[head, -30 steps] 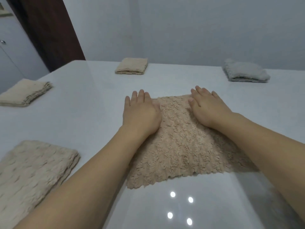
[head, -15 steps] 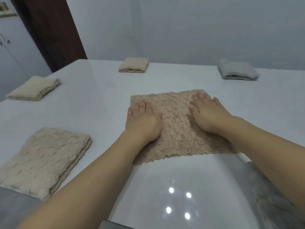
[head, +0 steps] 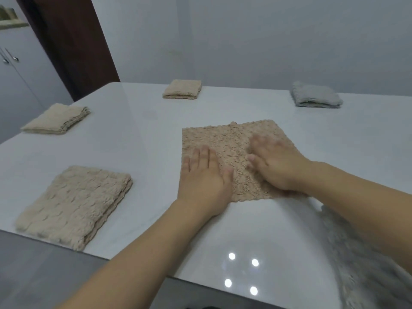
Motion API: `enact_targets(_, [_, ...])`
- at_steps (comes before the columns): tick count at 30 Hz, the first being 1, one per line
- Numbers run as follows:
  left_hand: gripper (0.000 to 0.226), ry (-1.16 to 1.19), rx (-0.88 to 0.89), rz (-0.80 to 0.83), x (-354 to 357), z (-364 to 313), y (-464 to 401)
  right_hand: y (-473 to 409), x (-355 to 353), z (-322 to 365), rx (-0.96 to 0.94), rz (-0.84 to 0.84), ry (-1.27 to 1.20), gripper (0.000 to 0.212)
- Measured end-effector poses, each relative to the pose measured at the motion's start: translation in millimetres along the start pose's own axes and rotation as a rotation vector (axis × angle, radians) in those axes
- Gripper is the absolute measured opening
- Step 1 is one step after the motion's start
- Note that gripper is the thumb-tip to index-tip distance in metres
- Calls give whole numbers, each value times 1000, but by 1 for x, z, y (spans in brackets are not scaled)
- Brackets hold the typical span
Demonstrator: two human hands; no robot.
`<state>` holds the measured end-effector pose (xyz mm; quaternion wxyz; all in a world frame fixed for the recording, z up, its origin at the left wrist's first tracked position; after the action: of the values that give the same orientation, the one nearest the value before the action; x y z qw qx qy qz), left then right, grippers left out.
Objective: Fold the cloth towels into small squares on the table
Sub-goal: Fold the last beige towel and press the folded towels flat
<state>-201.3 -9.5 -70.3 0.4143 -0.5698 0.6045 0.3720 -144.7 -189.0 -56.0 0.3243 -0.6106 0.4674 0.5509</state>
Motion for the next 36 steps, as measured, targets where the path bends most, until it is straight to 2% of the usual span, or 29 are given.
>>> enact_targets(3, [74, 0, 67, 79, 9, 2, 15, 8, 14, 5, -76, 48, 12, 63])
enact_targets(8, [66, 16, 115, 113, -2, 22, 22, 18, 4, -42, 101, 169, 296, 69])
enact_targets(10, [68, 51, 162, 95, -5, 20, 27, 22, -9, -43, 94, 103, 381, 64])
enact_targets(11, [70, 65, 206, 84, -6, 17, 29, 25, -17, -37, 52, 20, 352, 57])
enact_targets(13, [65, 34, 319, 30, -11, 9, 34, 32, -36, -16, -70, -98, 143, 39])
enact_targets(15, [46, -81, 466, -63, -17, 1, 35, 40, -43, 9, -160, 31, -100, 21])
enact_targets(17, [29, -142, 540, -98, -23, -1, 34, 44, -37, 27, -244, 188, -101, 20])
enact_targets(18, [23, -151, 547, -93, -26, -2, 33, 46, -35, 31, -268, 209, -68, 25])
enact_targets(20, [15, -146, 510, -82, -30, -3, 30, 46, -34, 31, -264, 166, -50, 25])
enact_targets(22, [15, -80, 423, -82, -33, -3, 24, 46, -32, 25, -246, 142, -56, 13])
enact_targets(24, [16, -8, 333, -74, -35, -2, 19, 47, -29, 18, -237, 162, 11, 18])
enact_targets(27, [20, -24, 320, -40, -34, 0, 18, 45, -29, 3, -169, 150, 70, 20])
enact_targets(30, [28, 59, 287, 98, -32, 2, 25, 42, -35, -19, -45, 180, -52, 21])
enact_targets(33, [33, 278, 175, 256, -37, 4, 27, 37, -43, -40, 114, 223, -244, 21])
enact_targets(36, [29, 358, 97, 306, -47, 4, 17, 24, -49, -49, 182, 218, -316, 4])
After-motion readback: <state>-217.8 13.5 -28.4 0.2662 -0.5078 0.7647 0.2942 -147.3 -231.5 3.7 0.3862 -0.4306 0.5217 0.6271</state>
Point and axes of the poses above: each hand's wrist, its own y-axis away from the middle knuckle, its own x-axis out of the palm, z = x × y, the point moved 4 cm from there along -y, towards the middle knuckle, and after that the axes turned 11 degrees about y, right-handed, at the moved point
